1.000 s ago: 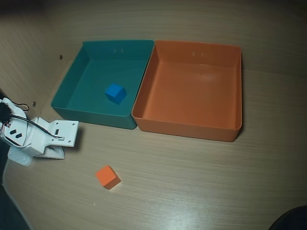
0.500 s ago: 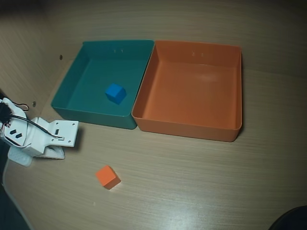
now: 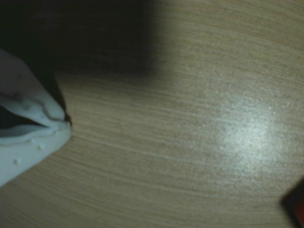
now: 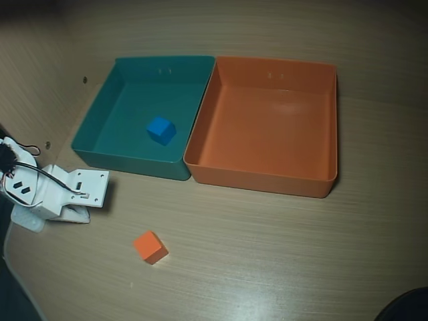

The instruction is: Grasp a cube and put it in the box.

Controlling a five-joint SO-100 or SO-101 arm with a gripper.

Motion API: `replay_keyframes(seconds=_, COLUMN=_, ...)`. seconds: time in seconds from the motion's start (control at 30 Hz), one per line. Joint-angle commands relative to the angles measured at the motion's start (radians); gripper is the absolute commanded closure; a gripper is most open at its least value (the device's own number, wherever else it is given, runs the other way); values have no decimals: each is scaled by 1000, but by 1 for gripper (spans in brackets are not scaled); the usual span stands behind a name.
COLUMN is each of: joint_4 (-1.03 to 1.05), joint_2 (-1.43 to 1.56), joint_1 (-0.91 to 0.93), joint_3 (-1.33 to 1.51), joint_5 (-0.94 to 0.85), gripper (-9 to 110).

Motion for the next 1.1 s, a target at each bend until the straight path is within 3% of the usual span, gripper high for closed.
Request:
replay_keyframes(seconds=0.0, joint_4=12, joint_2=3, joint_1=2, joint_3=66, joint_5=-8, gripper=106)
replay_keyframes(seconds=0.77, joint_4=-3, joint_2=-6, joint_1=0, joint_3=-21, joint_5=-25, gripper=107)
replay_keyframes(seconds=1.07, joint_4=-5, joint_2=-393, joint_1=-14, joint_3=-387, joint_5=-28, gripper=107)
